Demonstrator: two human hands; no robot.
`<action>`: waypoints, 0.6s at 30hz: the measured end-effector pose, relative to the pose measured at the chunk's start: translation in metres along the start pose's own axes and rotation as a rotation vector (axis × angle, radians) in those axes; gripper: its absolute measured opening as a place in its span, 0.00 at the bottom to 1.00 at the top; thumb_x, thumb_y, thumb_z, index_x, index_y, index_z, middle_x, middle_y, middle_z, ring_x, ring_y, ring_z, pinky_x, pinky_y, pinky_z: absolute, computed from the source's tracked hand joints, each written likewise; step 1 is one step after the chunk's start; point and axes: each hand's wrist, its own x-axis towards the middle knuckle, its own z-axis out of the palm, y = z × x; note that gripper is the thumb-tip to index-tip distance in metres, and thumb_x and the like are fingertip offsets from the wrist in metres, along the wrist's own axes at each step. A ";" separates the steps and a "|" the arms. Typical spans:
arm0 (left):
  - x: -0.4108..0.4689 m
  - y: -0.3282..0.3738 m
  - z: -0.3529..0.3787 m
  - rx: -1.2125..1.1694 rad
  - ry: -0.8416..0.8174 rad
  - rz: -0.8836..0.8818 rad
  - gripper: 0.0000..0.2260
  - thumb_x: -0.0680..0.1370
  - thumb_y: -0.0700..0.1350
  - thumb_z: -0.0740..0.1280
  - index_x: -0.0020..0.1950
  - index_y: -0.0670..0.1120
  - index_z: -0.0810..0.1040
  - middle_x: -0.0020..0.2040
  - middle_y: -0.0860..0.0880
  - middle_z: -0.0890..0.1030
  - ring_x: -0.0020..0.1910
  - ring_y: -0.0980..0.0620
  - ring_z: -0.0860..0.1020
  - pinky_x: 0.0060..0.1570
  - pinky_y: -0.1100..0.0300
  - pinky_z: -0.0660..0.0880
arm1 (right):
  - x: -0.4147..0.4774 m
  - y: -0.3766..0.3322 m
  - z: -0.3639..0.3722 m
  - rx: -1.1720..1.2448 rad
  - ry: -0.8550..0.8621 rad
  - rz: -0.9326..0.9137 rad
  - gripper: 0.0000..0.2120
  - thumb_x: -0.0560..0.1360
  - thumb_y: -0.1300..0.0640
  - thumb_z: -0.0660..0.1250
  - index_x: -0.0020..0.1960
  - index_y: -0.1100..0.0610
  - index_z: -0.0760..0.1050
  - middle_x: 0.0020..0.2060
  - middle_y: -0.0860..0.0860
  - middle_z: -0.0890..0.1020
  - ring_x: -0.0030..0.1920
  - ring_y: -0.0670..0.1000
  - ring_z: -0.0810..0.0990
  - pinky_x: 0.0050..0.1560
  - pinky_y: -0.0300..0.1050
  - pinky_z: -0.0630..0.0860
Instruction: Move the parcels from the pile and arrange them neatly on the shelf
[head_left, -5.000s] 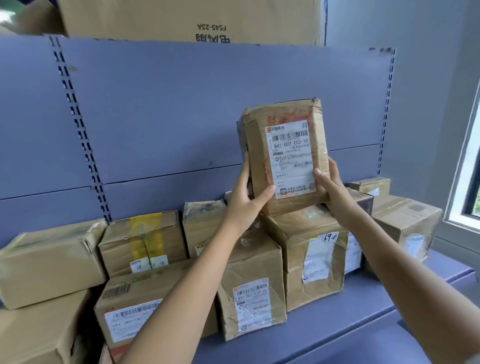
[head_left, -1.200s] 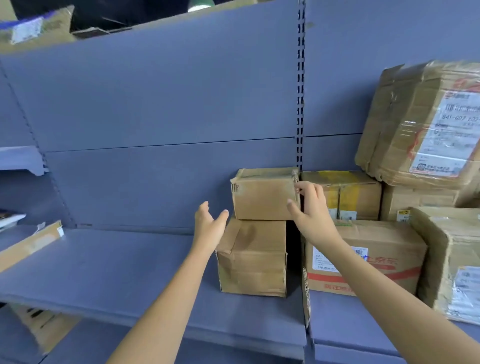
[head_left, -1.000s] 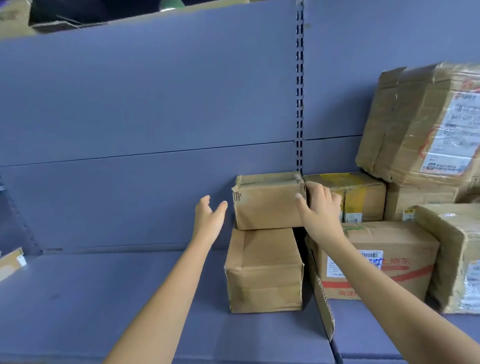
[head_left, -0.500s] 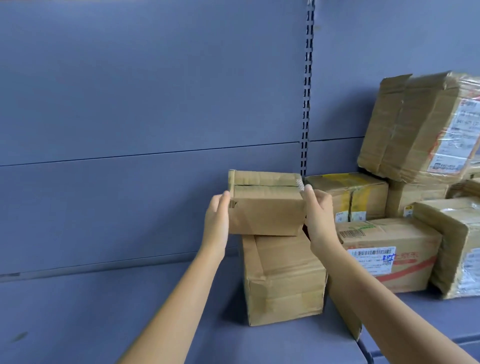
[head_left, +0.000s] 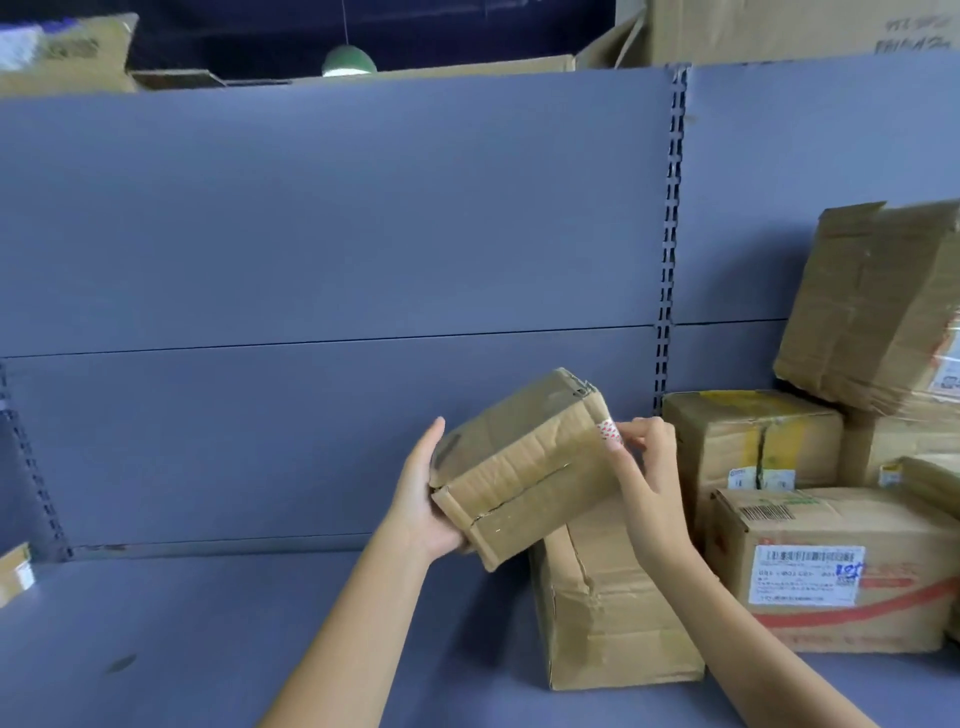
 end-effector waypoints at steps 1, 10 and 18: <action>0.000 -0.001 0.000 0.011 0.012 0.040 0.22 0.71 0.62 0.69 0.57 0.49 0.83 0.55 0.44 0.84 0.53 0.41 0.82 0.58 0.44 0.74 | -0.001 0.001 -0.001 0.008 0.007 0.007 0.05 0.75 0.48 0.61 0.47 0.48 0.69 0.48 0.52 0.71 0.46 0.35 0.72 0.49 0.25 0.67; -0.007 -0.010 0.017 0.280 -0.057 0.613 0.18 0.72 0.43 0.69 0.59 0.55 0.72 0.58 0.54 0.79 0.54 0.54 0.79 0.49 0.51 0.77 | 0.001 -0.007 -0.009 0.258 -0.015 0.363 0.23 0.68 0.35 0.68 0.57 0.42 0.63 0.58 0.51 0.71 0.59 0.50 0.73 0.58 0.54 0.75; -0.018 -0.033 0.033 0.805 -0.073 1.201 0.28 0.64 0.50 0.72 0.60 0.63 0.66 0.75 0.49 0.48 0.69 0.59 0.65 0.62 0.67 0.67 | 0.006 -0.012 -0.009 0.677 0.182 0.687 0.47 0.69 0.46 0.74 0.76 0.45 0.47 0.73 0.53 0.62 0.66 0.60 0.71 0.59 0.69 0.73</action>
